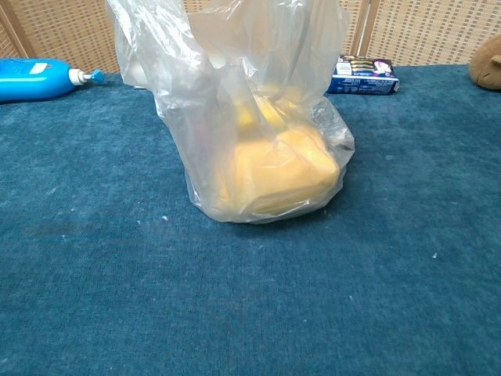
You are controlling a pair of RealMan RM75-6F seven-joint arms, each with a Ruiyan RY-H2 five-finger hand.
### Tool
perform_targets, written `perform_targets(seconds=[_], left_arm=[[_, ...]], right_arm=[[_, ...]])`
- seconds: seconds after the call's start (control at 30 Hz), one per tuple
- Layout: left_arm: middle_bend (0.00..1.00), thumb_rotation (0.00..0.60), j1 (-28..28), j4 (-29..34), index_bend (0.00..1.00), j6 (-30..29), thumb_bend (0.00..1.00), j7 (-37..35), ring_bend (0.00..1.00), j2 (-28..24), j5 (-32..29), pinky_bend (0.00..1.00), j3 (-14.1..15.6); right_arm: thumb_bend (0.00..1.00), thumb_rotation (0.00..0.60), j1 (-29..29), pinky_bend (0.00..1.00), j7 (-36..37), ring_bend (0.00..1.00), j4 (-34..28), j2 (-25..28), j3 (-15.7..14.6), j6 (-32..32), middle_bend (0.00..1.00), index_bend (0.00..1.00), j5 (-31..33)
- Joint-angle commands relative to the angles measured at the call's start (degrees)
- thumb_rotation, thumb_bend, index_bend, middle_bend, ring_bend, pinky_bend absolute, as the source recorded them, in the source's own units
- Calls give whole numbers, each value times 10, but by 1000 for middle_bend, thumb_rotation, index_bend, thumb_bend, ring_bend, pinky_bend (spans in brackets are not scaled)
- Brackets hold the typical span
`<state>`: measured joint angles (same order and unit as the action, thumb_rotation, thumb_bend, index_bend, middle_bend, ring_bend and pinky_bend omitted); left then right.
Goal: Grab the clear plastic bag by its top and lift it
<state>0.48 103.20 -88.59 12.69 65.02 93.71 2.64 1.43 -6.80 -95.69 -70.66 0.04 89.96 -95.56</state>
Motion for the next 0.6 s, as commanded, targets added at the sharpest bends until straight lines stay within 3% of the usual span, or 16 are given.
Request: perform_targets(seconds=[0.03,0.6], left_arm=[[329,0,-1,0,351,3,153,1,237,1,-2,56,0],[329,0,-21,26,351,26,153,-67,237,-19,10,59,4]], right_arm=[[294,600,0,446,1,502,1,-1,1,-1,475,480,2],[294,600,-10,445,15,501,10,-1,-2,16,463,478,-2]])
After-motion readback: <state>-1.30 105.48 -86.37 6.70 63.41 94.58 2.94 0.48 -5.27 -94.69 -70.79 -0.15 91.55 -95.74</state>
